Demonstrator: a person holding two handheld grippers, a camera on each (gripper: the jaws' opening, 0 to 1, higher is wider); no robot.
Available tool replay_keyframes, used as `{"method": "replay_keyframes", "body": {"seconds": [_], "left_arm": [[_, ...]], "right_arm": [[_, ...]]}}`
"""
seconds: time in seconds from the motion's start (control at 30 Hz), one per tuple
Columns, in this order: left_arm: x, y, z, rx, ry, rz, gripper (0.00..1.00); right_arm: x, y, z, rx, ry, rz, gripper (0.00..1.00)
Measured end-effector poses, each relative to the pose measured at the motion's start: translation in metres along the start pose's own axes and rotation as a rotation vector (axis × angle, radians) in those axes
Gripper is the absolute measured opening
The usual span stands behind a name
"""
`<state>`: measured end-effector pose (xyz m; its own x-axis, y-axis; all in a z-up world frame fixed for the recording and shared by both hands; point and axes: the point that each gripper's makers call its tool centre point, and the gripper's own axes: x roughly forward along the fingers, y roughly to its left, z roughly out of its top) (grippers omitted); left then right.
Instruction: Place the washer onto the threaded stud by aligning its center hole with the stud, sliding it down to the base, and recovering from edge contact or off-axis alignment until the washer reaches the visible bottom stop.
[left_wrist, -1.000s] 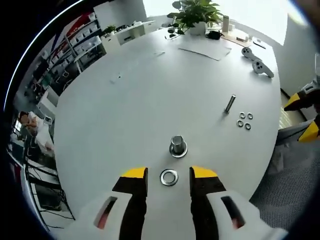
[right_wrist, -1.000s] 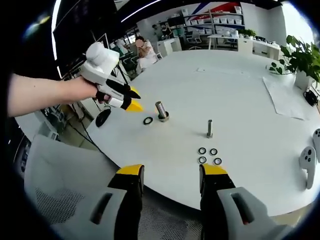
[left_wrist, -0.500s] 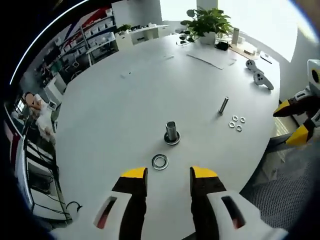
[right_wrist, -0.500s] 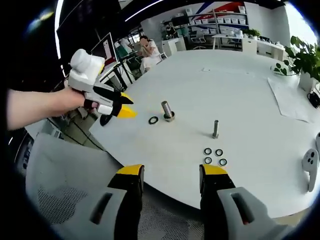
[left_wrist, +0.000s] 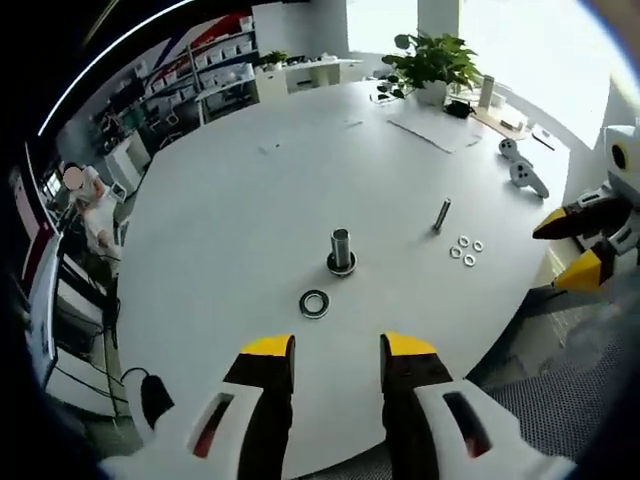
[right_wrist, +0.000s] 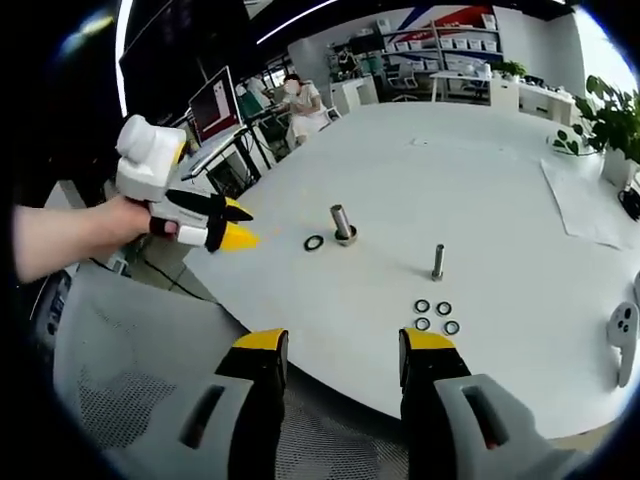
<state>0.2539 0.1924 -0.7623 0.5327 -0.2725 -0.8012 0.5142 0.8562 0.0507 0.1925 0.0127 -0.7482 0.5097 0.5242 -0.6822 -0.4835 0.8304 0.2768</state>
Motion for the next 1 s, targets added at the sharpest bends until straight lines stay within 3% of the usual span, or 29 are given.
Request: {"method": "replay_keyframes", "body": {"seconds": [0.13, 0.4, 0.63, 1.0], "left_arm": [[-0.007, -0.001, 0.000, -0.035, -0.015, 0.011, 0.32], [-0.022, 0.001, 0.005, -0.030, -0.063, 0.039, 0.32], [-0.023, 0.007, -0.003, -0.062, -0.088, 0.037, 0.32], [-0.024, 0.007, 0.004, -0.111, -0.121, 0.025, 0.32]], "right_arm": [[0.000, 0.001, 0.001, -0.005, -0.003, 0.002, 0.47], [0.000, 0.006, 0.003, -0.023, -0.009, 0.013, 0.47], [0.001, 0.004, 0.000, -0.044, 0.005, 0.000, 0.47], [0.001, 0.001, 0.000, -0.042, 0.008, -0.013, 0.47]]}}
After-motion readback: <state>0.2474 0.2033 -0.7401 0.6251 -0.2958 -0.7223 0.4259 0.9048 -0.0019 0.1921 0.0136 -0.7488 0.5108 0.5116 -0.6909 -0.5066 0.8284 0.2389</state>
